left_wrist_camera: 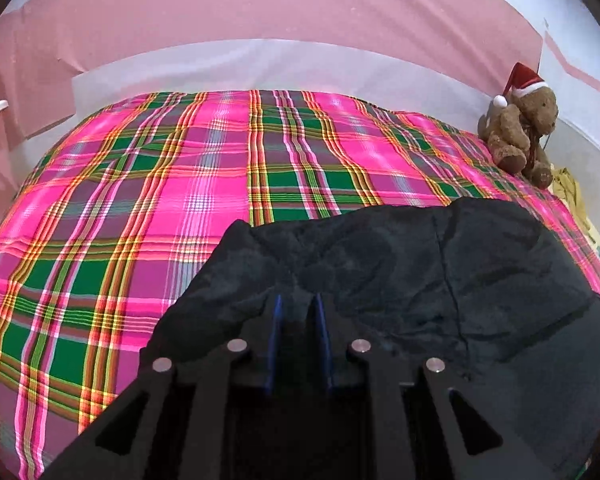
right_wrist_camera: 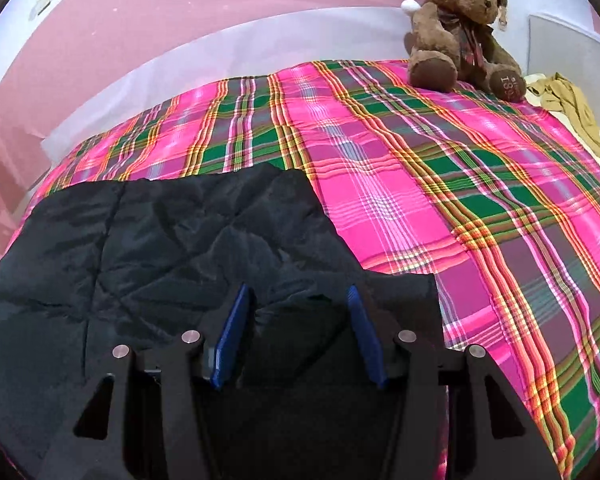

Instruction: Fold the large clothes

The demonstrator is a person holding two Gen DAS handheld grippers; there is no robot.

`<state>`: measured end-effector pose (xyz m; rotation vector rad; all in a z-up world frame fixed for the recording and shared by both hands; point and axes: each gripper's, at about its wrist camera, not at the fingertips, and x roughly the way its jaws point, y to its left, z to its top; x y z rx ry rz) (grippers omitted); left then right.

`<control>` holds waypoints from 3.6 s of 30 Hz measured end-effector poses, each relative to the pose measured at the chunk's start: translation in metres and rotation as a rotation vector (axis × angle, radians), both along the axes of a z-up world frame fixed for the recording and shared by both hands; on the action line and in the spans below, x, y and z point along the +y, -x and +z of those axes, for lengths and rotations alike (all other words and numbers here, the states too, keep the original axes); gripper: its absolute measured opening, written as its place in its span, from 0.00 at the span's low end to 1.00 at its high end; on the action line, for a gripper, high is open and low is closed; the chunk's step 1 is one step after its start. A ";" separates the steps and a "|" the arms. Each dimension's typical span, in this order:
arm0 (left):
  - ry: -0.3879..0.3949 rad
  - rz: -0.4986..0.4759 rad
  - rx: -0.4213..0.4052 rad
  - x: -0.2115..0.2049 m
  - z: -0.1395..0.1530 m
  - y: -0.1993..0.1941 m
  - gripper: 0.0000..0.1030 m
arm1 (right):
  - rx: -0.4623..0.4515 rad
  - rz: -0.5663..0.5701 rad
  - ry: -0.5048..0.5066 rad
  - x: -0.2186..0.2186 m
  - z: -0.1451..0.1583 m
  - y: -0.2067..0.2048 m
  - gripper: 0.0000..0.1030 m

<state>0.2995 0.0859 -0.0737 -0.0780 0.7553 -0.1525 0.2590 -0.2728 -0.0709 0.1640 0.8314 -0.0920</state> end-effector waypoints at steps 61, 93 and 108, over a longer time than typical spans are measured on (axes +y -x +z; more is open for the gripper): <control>0.077 0.121 0.064 0.052 0.009 0.070 0.55 | 0.067 -0.004 -0.287 -0.048 0.010 0.072 0.68; 0.300 0.089 0.149 0.078 -0.022 0.047 0.67 | 0.135 0.009 -0.430 -0.062 -0.016 0.055 0.78; 0.432 0.057 0.234 0.081 -0.041 0.024 0.81 | 0.160 0.067 -0.516 -0.061 -0.028 0.039 0.65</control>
